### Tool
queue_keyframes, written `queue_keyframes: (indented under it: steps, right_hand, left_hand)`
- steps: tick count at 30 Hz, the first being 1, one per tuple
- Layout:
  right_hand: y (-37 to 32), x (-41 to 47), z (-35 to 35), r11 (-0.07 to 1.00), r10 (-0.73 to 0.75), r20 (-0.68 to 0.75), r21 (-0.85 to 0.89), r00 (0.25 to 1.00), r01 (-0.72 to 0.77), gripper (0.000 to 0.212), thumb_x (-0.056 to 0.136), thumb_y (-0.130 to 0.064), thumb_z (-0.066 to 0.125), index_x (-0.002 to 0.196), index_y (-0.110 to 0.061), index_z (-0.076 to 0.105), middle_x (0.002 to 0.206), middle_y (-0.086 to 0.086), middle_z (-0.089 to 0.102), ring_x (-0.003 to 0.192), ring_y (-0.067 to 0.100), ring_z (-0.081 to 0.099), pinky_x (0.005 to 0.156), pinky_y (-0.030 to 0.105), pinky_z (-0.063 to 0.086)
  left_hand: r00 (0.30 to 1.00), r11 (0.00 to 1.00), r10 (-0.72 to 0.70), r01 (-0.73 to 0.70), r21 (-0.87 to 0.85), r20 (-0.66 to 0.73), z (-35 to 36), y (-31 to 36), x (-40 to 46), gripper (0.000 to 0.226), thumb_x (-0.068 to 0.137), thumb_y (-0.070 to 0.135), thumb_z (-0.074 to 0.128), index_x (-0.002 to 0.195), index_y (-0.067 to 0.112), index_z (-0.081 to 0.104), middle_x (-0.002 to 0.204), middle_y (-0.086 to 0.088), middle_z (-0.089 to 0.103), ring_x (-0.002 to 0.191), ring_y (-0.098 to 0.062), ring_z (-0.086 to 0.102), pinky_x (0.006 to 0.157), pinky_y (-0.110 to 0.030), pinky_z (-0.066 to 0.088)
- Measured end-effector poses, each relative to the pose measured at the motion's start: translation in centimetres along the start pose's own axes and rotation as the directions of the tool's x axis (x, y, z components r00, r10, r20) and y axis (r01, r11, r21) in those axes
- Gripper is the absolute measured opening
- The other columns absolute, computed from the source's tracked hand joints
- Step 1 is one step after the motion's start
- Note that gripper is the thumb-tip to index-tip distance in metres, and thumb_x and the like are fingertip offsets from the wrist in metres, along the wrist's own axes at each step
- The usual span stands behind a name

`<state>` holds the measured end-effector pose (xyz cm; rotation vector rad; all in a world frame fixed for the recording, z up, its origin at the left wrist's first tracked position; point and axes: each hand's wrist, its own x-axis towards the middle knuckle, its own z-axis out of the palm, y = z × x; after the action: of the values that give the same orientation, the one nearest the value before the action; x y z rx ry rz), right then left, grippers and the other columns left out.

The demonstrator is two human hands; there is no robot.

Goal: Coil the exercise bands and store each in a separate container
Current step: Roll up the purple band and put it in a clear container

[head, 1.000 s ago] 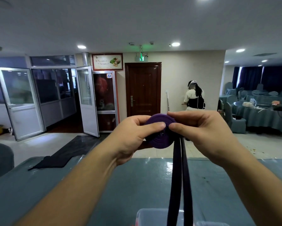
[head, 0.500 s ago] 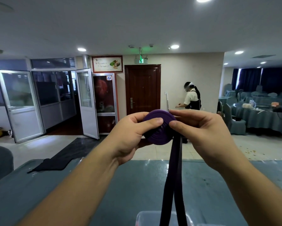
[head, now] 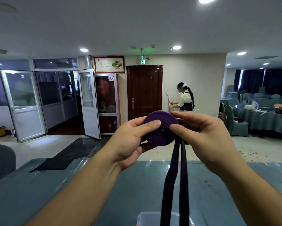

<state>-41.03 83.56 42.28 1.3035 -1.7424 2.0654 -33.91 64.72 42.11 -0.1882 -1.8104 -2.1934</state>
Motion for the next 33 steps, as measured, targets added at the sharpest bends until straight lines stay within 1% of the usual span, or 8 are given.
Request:
queue_keyframes:
  steps: [2, 7, 9, 14, 20, 27, 31, 33]
  right_hand:
    - [0.1, 0.0, 0.0, 0.998, 0.027, -0.004, 0.052, 1.0, -0.027, 0.037, 0.075, -0.022, 0.078, 0.112, -0.024, 0.078, 0.1, -0.004, 0.083, 0.095, 0.013, 0.079, 0.079, 0.019, 0.061]
    - [0.0, 0.2, -0.6, 0.996, 0.049, 0.105, -0.079, 0.993, -0.04, 0.031, 0.083, -0.013, 0.08, 0.108, -0.031, 0.08, 0.102, -0.006, 0.082, 0.098, 0.012, 0.079, 0.085, 0.019, 0.06]
    - [0.0, 0.3, -0.2, 1.0, 0.022, 0.037, -0.006, 0.999, -0.022, 0.03, 0.077, -0.02, 0.081, 0.106, -0.028, 0.081, 0.099, -0.004, 0.083, 0.095, 0.012, 0.079, 0.081, 0.017, 0.059]
    - [0.8, 0.2, 0.8, 0.984, 0.049, -0.107, 0.178, 0.993, -0.029, 0.033, 0.074, -0.019, 0.079, 0.107, -0.02, 0.08, 0.099, 0.002, 0.083, 0.095, 0.018, 0.08, 0.079, 0.02, 0.061]
    - [0.3, 0.4, 0.0, 0.994, 0.065, -0.026, 0.093, 0.998, -0.062, 0.034, 0.073, -0.021, 0.079, 0.107, -0.02, 0.081, 0.099, 0.001, 0.083, 0.096, 0.017, 0.08, 0.081, 0.019, 0.06]
    - [1.0, 0.2, 0.8, 0.972, 0.078, -0.134, 0.231, 0.988, -0.045, 0.036, 0.079, -0.02, 0.075, 0.115, -0.014, 0.078, 0.104, 0.004, 0.082, 0.099, 0.02, 0.079, 0.081, 0.02, 0.06]
    - [0.8, 0.1, 0.2, 0.978, 0.116, -0.079, 0.184, 0.99, -0.1, 0.035, 0.076, -0.02, 0.076, 0.111, -0.016, 0.079, 0.101, 0.006, 0.083, 0.097, 0.023, 0.08, 0.08, 0.022, 0.061]
    - [0.7, 0.3, 0.2, 0.979, 0.113, -0.084, 0.179, 0.99, -0.097, 0.036, 0.077, -0.021, 0.077, 0.112, -0.015, 0.079, 0.102, 0.006, 0.082, 0.098, 0.023, 0.079, 0.082, 0.023, 0.061]
  left_hand:
    - [1.0, 0.999, -0.013, 0.013, -0.033, -0.005, 0.1, -0.2, -0.1, 0.039, 0.082, 0.027, 0.08, 0.119, 0.016, 0.078, 0.12, -0.015, 0.076, 0.106, -0.023, 0.073, 0.091, -0.038, 0.061]
    - [0.999, 0.963, -0.042, 0.031, 0.266, 0.035, -0.8, 1.2, 0.0, 0.034, 0.083, 0.022, 0.082, 0.116, 0.017, 0.078, 0.114, -0.015, 0.078, 0.108, -0.032, 0.074, 0.096, -0.043, 0.06]
    - [1.0, 0.972, -0.016, 0.011, 0.234, 0.021, -0.7, 1.3, 0.1, 0.037, 0.081, 0.024, 0.085, 0.116, 0.016, 0.079, 0.114, -0.015, 0.078, 0.105, -0.029, 0.075, 0.094, -0.042, 0.061]
    - [0.996, 0.999, 0.021, -0.024, -0.036, -0.085, 0.5, -0.2, 0.3, 0.05, 0.072, 0.029, 0.081, 0.118, 0.011, 0.077, 0.115, -0.016, 0.078, 0.099, -0.022, 0.073, 0.086, -0.036, 0.062]
    - [1.0, 0.978, 0.006, -0.003, 0.207, -0.014, -0.3, 1.0, 0.4, 0.033, 0.079, 0.017, 0.084, 0.112, 0.012, 0.079, 0.107, -0.015, 0.079, 0.094, -0.025, 0.077, 0.078, -0.032, 0.063]
    - [0.996, 0.998, 0.048, -0.051, -0.044, -0.077, 0.4, -0.2, 0.7, 0.053, 0.07, 0.023, 0.082, 0.12, 0.006, 0.074, 0.112, -0.016, 0.078, 0.098, -0.023, 0.076, 0.082, -0.035, 0.063]
    - [1.0, 0.989, 0.016, -0.013, 0.149, -0.017, -0.2, 0.7, 0.4, 0.046, 0.074, 0.026, 0.082, 0.117, 0.009, 0.077, 0.11, -0.016, 0.078, 0.095, -0.022, 0.075, 0.08, -0.033, 0.063]
    - [1.0, 0.986, 0.02, -0.017, 0.168, -0.021, -0.2, 1.1, 0.6, 0.044, 0.073, 0.029, 0.082, 0.112, 0.009, 0.079, 0.106, -0.015, 0.079, 0.091, -0.02, 0.075, 0.077, -0.032, 0.063]
